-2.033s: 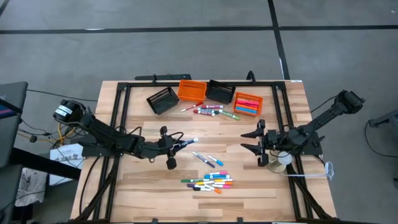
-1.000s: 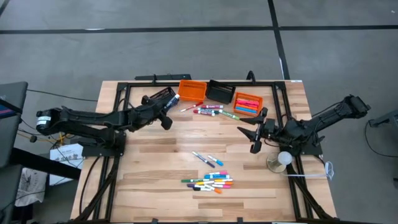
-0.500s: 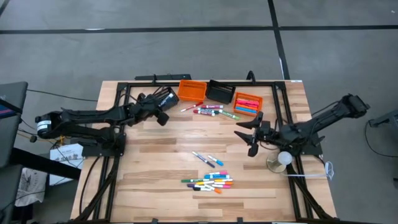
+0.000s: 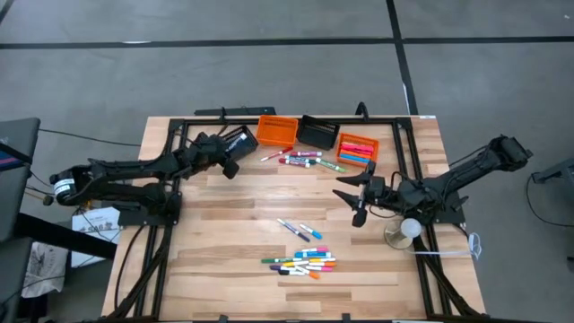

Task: Pick & Place Markers
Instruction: Put the large blue marker into the left black bin, then put the large red marker into the left black bin

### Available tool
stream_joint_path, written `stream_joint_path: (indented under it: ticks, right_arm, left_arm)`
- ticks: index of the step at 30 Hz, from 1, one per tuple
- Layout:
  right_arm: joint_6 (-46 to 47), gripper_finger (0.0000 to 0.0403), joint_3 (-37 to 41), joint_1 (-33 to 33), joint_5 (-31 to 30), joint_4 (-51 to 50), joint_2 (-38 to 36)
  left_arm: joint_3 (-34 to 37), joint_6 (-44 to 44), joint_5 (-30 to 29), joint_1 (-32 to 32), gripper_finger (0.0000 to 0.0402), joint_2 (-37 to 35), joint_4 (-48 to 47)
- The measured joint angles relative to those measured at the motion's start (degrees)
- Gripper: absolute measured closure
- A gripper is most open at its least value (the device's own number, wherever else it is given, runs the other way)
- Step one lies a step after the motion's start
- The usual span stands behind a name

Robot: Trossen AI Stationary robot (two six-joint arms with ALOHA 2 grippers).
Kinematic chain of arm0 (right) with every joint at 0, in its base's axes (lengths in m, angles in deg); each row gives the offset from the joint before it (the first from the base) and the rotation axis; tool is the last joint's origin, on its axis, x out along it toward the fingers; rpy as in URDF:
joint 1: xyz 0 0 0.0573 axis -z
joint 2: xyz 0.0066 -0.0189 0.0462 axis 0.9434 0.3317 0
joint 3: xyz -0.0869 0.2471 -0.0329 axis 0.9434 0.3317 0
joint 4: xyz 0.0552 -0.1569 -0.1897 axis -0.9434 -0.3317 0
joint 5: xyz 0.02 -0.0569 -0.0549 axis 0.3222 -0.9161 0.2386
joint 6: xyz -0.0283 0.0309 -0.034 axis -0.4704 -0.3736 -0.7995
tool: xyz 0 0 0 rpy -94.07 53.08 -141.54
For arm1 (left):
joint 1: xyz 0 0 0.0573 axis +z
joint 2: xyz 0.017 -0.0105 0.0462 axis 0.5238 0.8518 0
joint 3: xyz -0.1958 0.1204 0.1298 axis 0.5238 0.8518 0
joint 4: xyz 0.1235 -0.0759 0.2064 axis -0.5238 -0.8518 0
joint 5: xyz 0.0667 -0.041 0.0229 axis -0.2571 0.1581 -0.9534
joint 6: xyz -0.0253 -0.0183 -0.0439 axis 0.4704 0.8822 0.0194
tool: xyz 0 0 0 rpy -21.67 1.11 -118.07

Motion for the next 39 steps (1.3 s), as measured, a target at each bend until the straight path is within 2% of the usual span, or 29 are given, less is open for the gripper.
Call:
stream_joint_path:
  ticks: [6,12,23,30,39]
  right_arm:
    - [-3.36,0.0239,-0.96,-0.20,0.00,-0.05,-0.09]
    - [-4.29,0.0239,-0.97,1.15,0.00,-0.06,-0.09]
    - [-8.36,0.0239,-0.99,3.58,0.00,0.43,-0.11]
    - [-9.38,0.0239,-1.01,5.40,0.00,1.64,-0.13]
    - [-10.75,0.0239,-1.01,6.14,0.07,1.62,-0.13]
  left_arm:
    - [0.00,-2.00,0.49,3.30,0.0308,0.00,0.45]
    - [0.00,-4.85,5.06,5.09,0.0292,2.36,2.80]
    - [-0.07,-7.49,4.99,6.69,0.0282,7.43,8.32]
    - [-0.11,-7.40,4.92,4.89,0.0289,6.56,10.82]
    - [-0.13,-7.53,4.92,-2.25,0.0298,6.56,13.52]
